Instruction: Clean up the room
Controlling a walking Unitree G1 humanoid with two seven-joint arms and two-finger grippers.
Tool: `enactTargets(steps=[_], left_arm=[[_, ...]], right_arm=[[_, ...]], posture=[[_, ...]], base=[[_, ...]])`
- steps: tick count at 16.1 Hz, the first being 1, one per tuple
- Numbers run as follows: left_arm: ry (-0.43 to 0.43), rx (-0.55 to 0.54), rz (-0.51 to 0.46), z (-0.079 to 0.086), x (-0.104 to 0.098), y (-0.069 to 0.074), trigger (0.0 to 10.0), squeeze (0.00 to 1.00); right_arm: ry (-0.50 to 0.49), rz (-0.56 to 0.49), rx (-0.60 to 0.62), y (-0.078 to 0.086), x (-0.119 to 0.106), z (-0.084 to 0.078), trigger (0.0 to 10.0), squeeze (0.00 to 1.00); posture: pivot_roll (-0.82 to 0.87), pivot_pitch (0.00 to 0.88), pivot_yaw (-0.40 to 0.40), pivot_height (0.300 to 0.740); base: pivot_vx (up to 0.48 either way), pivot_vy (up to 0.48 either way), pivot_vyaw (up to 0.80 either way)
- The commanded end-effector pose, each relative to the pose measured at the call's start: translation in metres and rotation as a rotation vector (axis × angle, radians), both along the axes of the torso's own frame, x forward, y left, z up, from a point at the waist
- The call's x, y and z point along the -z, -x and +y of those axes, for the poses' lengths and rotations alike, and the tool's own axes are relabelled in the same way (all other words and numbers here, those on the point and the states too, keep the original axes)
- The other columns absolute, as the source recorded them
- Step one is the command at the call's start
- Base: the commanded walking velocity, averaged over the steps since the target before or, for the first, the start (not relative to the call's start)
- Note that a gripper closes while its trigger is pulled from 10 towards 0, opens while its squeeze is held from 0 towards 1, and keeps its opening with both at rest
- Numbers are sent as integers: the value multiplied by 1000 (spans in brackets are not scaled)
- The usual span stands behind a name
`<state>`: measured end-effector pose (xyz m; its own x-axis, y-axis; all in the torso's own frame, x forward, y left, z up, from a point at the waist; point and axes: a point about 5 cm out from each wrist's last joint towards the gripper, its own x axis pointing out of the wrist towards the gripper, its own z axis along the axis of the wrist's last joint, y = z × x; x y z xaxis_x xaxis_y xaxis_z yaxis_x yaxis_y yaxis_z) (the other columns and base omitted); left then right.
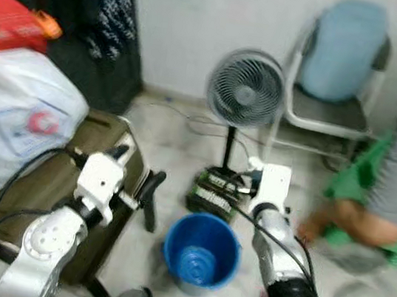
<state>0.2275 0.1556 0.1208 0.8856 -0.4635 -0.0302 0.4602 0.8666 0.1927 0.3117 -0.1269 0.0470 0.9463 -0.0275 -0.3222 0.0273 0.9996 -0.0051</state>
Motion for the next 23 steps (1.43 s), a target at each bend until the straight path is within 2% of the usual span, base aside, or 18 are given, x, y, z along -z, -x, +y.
enactTargets(steps=[1, 4, 8, 11, 13, 16, 19, 23], left_arm=[[-9, 4, -11, 1, -5, 2, 10000, 0], [-29, 52, -18, -4, -9, 9, 10000, 0], [-34, 59, -19, -4, -12, 10, 10000, 0], [-35, 81, -18, -6, -14, 8, 10000, 0], [-40, 109, -21, -7, -15, 9, 10000, 0], [-74, 86, 0, 6, -20, 15, 10000, 0], [-102, 106, 33, 12, -20, 26, 10000, 0], [-138, 88, 56, 25, -26, 33, 10000, 0]], right_arm=[[12, 16, 13, -2, 2, -1, 10000, 0], [26, 192, 120, 4, 27, -13, 10000, 0], [26, 218, 149, 4, 31, -15, 10000, 0], [26, 259, 218, 4, 34, -18, 10000, 0], [61, 275, 206, 6, 37, -17, 10000, 0], [33, 304, 235, 10, 45, -21, 10000, 0], [34, 310, 230, 6, 43, -15, 10000, 0], [55, 137, 247, -19, 11, -8, 10000, 0]], posture=[[75, 5, 64, 740], [95, 29, 83, 740], [97, 34, 94, 740], [93, 32, 98, 740], [96, 33, 103, 740], [131, 80, 144, 740], [168, 120, 170, 740], [207, 140, 196, 740]], base=[[0, 0, 494], [0, 0, 0], [0, 0, 0], [0, 0, 0], [0, 0, 0], [0, 0, 0], [0, 0, 0], [0, 0, 0]])
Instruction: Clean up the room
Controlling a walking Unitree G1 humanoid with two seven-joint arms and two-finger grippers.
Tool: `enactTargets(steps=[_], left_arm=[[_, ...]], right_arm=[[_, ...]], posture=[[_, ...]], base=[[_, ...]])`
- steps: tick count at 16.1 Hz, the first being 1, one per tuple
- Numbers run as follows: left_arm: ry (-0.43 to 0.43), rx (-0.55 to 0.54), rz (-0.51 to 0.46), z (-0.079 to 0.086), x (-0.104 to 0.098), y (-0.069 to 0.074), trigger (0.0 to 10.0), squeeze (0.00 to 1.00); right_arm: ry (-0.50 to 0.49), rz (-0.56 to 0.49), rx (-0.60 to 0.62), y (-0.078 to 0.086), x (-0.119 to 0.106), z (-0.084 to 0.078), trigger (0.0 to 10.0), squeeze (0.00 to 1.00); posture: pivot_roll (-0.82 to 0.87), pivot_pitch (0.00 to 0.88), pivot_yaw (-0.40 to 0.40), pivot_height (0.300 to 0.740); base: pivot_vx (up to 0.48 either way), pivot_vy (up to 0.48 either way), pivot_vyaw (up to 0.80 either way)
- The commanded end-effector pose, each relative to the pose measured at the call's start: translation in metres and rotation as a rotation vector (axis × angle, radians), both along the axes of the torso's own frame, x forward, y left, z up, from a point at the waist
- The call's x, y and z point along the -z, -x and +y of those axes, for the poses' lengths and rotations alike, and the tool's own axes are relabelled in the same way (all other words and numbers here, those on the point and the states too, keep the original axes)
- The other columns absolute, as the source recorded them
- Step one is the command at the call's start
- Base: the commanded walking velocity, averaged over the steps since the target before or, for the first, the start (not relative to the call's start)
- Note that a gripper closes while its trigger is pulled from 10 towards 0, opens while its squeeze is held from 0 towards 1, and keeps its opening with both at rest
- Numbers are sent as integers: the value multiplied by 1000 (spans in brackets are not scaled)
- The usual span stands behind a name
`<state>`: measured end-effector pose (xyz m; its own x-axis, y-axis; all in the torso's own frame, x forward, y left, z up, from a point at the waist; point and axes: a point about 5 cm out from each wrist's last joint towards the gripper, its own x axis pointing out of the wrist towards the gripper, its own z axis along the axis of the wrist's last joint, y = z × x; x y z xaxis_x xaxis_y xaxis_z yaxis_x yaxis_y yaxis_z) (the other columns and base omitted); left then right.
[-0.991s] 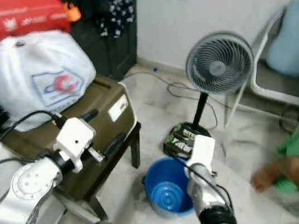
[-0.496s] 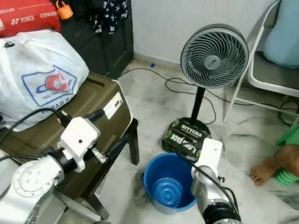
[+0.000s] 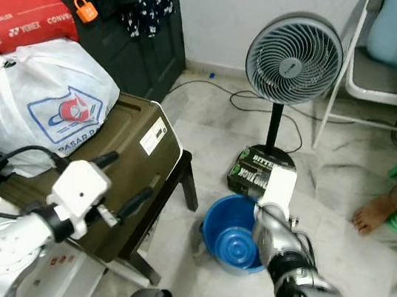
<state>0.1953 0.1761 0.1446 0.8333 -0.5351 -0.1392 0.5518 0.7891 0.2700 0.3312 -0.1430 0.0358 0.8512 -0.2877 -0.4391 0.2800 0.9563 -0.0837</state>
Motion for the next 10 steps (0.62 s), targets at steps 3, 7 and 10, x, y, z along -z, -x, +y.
enactTargets(steps=[3, 7, 10], left_arm=[[-42, -9, 13, 13, -7, 3, 10000, 0], [-77, -8, 36, 23, -9, 10, 10000, 0], [-79, -6, 38, 24, -12, 10, 10000, 0]], right_arm=[[14, -117, 16, -13, -21, 7, 10000, 0], [13, -187, 20, -19, -33, 9, 10000, 0], [8, -215, 21, -20, -36, 9, 10000, 0]], posture=[[232, 148, 218, 740], [247, 159, 238, 740], [254, 168, 241, 740]], base=[[0, 0, 0], [0, 0, 0], [0, 0, 0]])
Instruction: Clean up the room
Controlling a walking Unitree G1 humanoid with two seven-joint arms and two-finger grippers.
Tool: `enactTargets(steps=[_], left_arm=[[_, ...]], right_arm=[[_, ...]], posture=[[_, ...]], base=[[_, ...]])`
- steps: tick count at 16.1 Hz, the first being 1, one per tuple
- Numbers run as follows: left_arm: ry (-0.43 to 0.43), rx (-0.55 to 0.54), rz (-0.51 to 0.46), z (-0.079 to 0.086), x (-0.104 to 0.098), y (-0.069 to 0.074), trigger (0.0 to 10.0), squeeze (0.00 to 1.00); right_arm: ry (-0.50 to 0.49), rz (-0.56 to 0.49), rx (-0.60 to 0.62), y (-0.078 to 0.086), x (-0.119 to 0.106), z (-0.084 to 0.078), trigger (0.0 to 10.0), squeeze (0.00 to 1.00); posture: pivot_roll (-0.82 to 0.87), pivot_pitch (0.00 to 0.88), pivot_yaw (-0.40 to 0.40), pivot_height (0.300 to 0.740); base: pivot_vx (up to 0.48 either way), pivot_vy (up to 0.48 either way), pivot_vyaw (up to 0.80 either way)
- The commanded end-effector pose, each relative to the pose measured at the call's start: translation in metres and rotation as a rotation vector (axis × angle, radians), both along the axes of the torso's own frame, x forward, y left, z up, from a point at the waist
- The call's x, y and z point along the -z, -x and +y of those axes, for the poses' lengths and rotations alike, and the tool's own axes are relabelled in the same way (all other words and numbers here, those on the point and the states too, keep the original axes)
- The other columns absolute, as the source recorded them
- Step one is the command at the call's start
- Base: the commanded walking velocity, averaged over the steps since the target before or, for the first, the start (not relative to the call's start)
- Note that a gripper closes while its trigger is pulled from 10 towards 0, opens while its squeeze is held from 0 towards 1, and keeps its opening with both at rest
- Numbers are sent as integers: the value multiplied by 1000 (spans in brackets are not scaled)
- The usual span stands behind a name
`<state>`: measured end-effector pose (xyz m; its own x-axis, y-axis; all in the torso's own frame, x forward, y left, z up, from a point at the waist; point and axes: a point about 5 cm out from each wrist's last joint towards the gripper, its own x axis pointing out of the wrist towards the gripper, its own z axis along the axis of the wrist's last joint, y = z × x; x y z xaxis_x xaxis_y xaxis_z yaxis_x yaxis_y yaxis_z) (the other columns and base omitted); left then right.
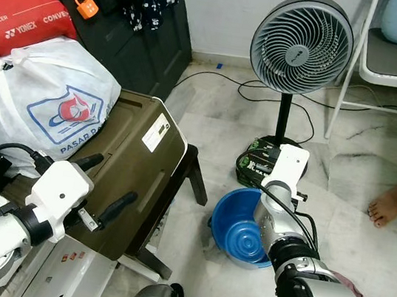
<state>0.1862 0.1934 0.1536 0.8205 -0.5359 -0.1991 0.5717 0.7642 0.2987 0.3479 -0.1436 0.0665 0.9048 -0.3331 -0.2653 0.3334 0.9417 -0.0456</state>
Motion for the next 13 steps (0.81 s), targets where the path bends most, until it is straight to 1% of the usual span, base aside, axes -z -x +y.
enactTargets(steps=[1, 2, 5, 10, 11, 12, 13], left_arm=[[-21, -15, 7, 7, -3, 2, 10000, 0], [-23, -12, 8, 7, -4, 3, 10000, 0], [-31, -10, 8, 8, -6, 3, 10000, 0], [-39, -9, 13, 10, -8, 5, 10000, 0], [-39, -9, 14, 10, -8, 4, 10000, 0], [-39, -9, 14, 9, -9, 4, 10000, 0], [-39, -9, 15, 9, -9, 5, 10000, 0]], right_arm=[[-36, -4, -25, -1, -2, 11, 10000, 0], [-72, 32, -18, 2, 6, 12, 10000, 0], [-109, 92, 4, 11, 20, 13, 10000, 0], [-124, 90, -8, 13, 21, 17, 10000, 0], [-125, 85, -9, 12, 21, 17, 10000, 482], [-127, 77, -9, 11, 19, 17, 10000, 1000], [-129, 68, -7, 10, 18, 17, 10000, 1000]], posture=[[255, 169, 243, 740], [258, 169, 245, 740], [272, 173, 252, 740], [274, 177, 255, 740], [274, 177, 255, 740], [273, 180, 257, 740], [274, 180, 257, 740]], base=[[0, 0, 0], [0, 0, 0], [0, 0, 0], [0, 0, 0], [0, 0, 0], [0, 0, 0], [0, 0, 0]])
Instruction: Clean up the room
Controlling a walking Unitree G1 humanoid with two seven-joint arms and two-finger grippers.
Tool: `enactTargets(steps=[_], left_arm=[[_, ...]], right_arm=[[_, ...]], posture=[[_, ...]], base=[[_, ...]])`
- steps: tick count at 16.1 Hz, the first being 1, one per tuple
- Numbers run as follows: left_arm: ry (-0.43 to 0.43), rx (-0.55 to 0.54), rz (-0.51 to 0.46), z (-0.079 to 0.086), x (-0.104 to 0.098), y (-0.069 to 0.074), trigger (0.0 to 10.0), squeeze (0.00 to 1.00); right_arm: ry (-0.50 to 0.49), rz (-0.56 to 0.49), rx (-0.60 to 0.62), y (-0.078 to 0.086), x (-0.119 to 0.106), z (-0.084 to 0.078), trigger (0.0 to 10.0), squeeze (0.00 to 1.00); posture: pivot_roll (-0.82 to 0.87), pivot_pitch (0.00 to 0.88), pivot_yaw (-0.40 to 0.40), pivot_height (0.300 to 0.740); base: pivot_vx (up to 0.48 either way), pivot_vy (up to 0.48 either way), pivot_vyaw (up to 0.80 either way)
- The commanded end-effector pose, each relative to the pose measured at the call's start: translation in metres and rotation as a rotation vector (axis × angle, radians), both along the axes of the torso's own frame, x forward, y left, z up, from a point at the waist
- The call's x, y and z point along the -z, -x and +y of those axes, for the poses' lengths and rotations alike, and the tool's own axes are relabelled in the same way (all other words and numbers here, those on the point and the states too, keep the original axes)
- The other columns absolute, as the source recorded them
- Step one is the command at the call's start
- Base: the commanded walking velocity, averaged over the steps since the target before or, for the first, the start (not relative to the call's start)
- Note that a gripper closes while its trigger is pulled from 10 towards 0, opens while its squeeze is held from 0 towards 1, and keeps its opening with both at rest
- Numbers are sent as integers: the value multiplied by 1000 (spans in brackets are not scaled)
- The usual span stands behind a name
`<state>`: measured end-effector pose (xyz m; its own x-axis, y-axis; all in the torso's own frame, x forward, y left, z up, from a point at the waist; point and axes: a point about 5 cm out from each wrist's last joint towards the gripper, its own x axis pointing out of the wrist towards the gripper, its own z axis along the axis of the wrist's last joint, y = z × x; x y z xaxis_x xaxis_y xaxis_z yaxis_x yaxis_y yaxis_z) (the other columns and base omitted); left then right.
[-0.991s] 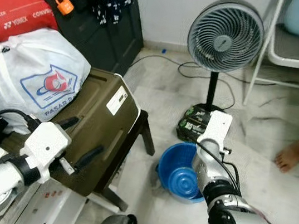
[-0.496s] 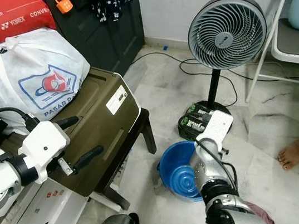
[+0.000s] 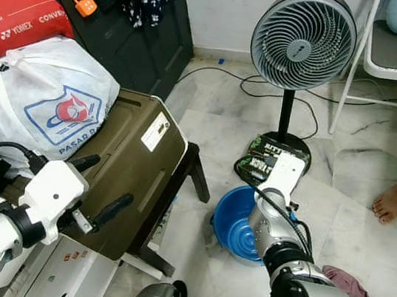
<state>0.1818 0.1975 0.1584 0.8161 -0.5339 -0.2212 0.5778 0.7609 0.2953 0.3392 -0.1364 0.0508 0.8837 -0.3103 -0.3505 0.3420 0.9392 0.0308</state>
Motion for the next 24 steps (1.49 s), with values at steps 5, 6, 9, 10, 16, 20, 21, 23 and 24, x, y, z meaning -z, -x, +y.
enactTargets(steps=[5, 6, 9, 10, 16, 20, 21, 23, 24], left_arm=[[-28, -11, -6, 5, -4, 0, 10000, 0], [-27, -12, -6, 5, -4, 0, 10000, 0], [-24, -14, -11, 4, -4, -1, 10000, 0], [-23, -17, -16, 3, -3, -3, 10000, 0], [67, -35, -84, -19, 3, -26, 10000, 0], [173, -75, -150, -43, 8, -49, 10000, 0], [185, -78, -160, -48, 10, -54, 10000, 0], [202, -96, -185, -54, 16, -65, 10000, 0], [202, -114, -199, -54, 18, -69, 10000, 0]], right_arm=[[-26, -20, -12, -1, -2, 9, 10000, 1000], [-26, -23, -12, -1, -2, 9, 10000, 1000], [-25, -41, -11, -2, -5, 9, 10000, 1000], [-25, -54, -24, -3, -7, 11, 10000, 1000], [-46, -96, -177, 4, -10, 15, 10000, 1000], [-36, -44, -390, 43, -13, 4, 10000, 1000], [-22, -38, -414, 48, -16, -2, 10000, 1000], [27, -38, -471, 64, -30, -13, 10000, 1000], [24, -60, -462, 71, -36, -15, 10000, 1000]], posture=[[269, 183, 258, 740], [269, 183, 258, 740], [265, 181, 258, 740], [258, 178, 255, 740], [134, 130, 187, 740], [20, 77, 120, 740], [-19, 46, 102, 740], [-64, 0, 77, 740], [-76, 0, 70, 740]], base=[[0, 0, 0], [0, 0, 0], [0, 0, 0], [0, 0, 0], [0, 0, 0], [0, 0, 0], [0, 0, 0], [0, 0, 0], [0, 0, 0]])
